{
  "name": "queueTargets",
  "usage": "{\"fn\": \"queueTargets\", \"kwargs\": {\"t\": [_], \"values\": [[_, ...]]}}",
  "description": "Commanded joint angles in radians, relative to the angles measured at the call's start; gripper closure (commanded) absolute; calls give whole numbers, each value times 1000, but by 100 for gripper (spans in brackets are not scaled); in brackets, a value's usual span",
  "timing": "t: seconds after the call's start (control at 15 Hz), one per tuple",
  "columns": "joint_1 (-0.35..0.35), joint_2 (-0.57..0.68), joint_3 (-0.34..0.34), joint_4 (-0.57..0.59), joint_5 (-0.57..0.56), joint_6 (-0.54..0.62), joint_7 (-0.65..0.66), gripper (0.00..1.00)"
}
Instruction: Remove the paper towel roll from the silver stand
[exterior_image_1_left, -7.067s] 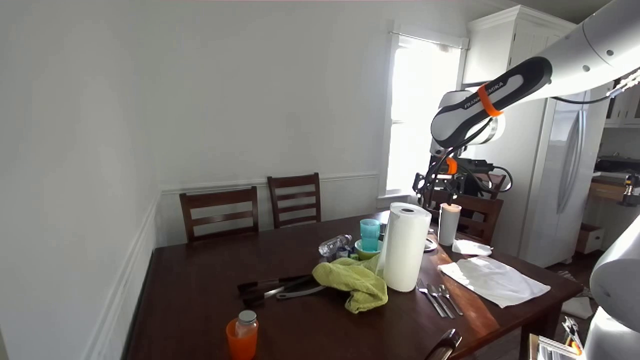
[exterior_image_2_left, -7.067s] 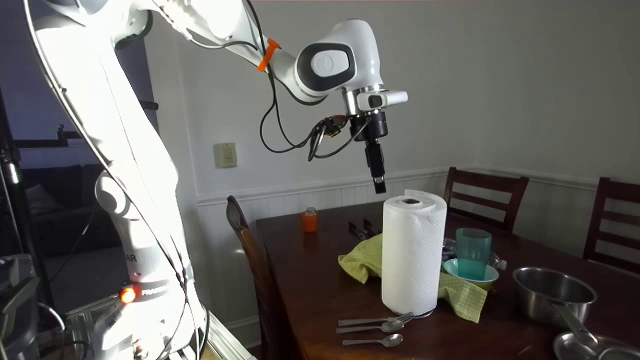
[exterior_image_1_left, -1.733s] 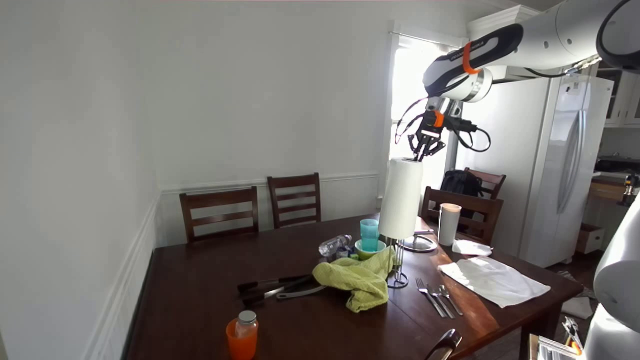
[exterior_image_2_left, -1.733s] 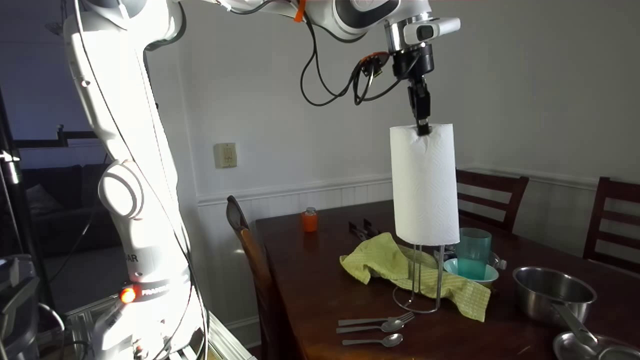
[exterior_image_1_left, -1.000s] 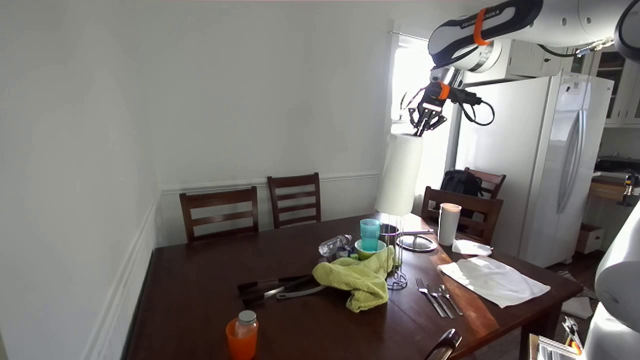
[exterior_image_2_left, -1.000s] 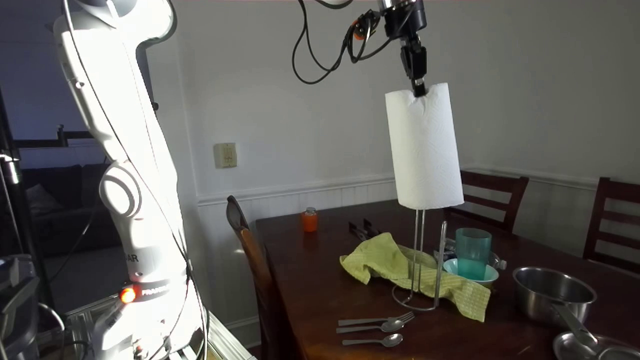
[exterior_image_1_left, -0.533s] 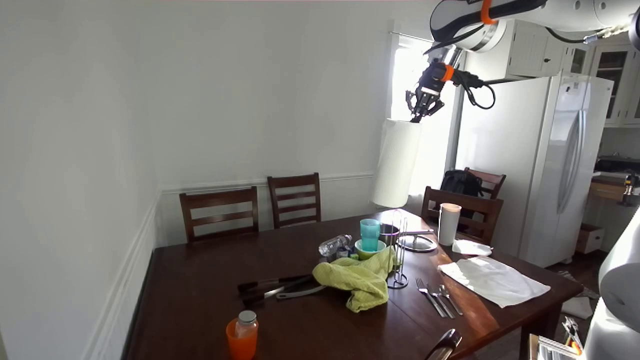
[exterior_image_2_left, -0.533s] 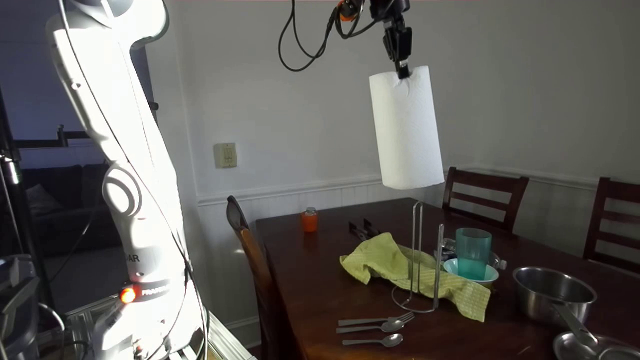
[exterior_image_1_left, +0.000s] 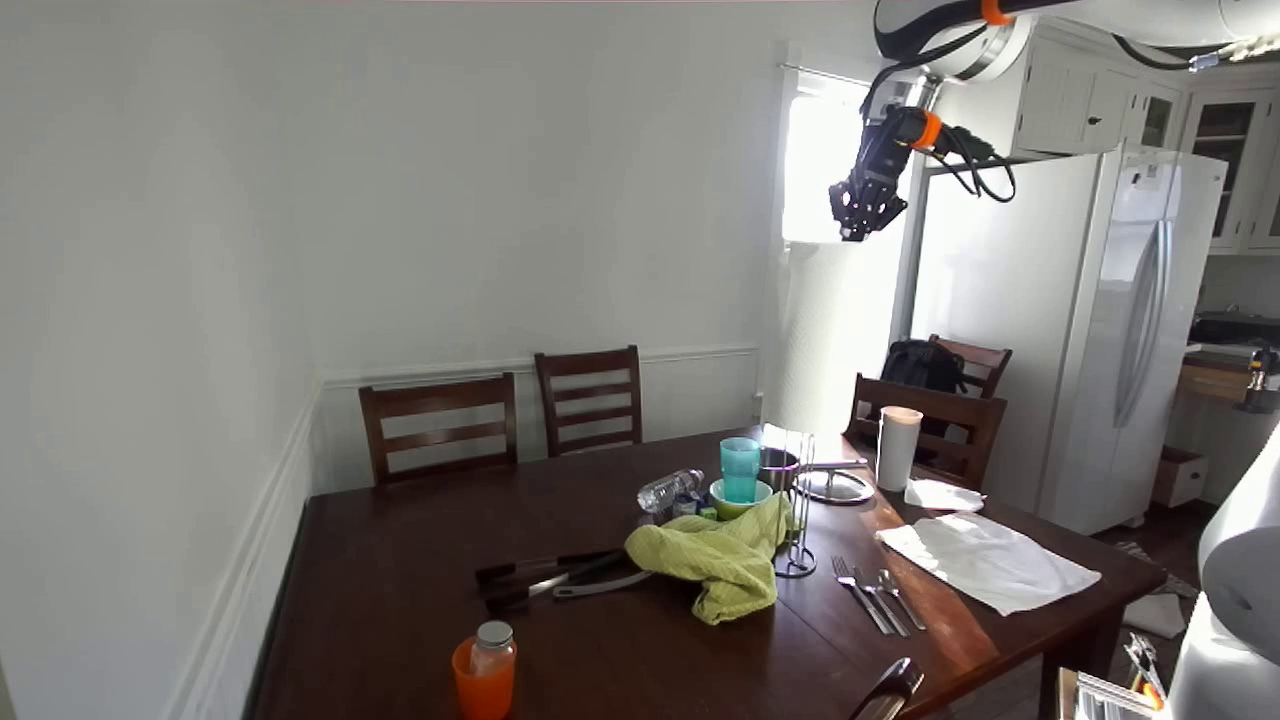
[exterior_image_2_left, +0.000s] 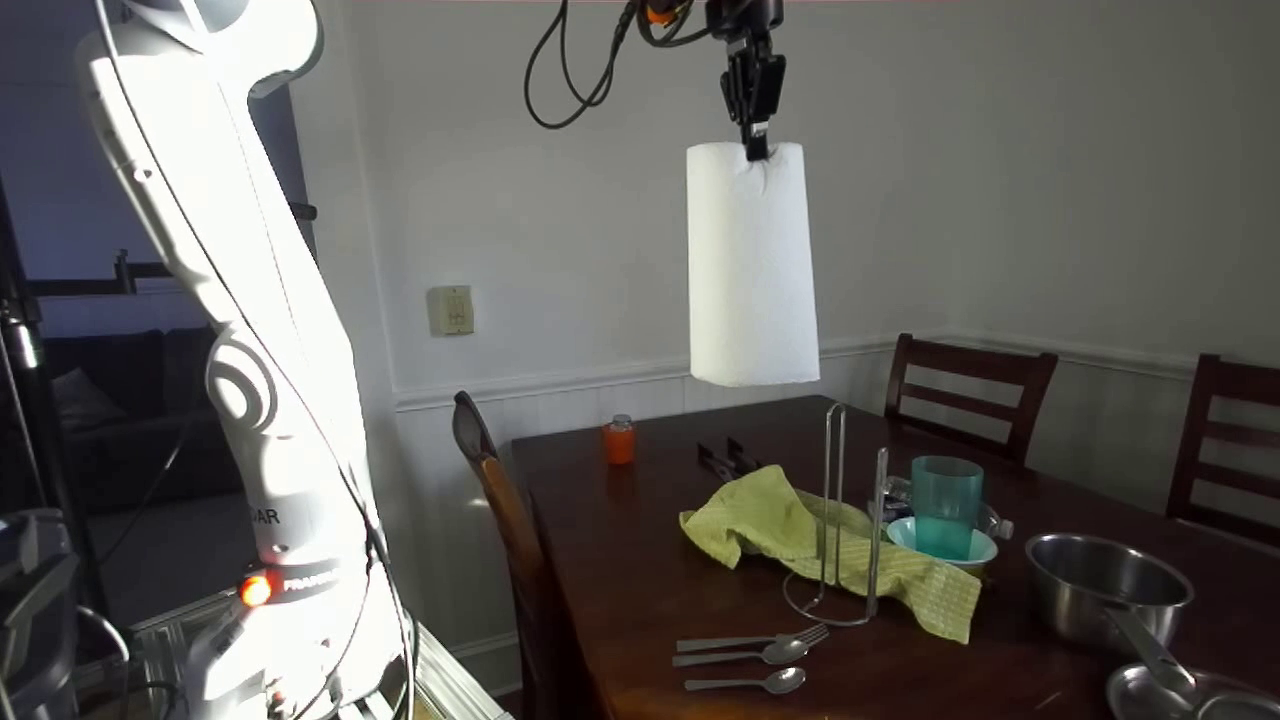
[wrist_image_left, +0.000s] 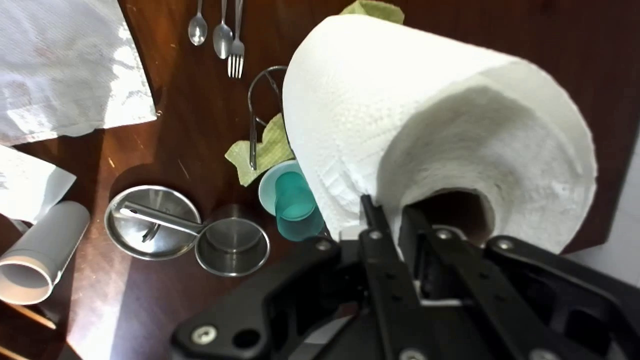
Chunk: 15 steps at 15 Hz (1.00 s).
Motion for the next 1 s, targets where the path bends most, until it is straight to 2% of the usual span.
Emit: {"fn": "queueTargets", "kwargs": {"t": [0.0, 0.4, 0.67, 0.73, 0.93], "values": [[12, -37, -16, -9, 14, -97, -52, 97], [9, -60, -18, -63, -1, -185, -85, 97], [6, -69, -24, -122, 0, -168, -103, 97], [8, -27, -20, -71, -1, -176, -82, 88], [7, -28, -22, -93, -1, -175, -87, 88]]}}
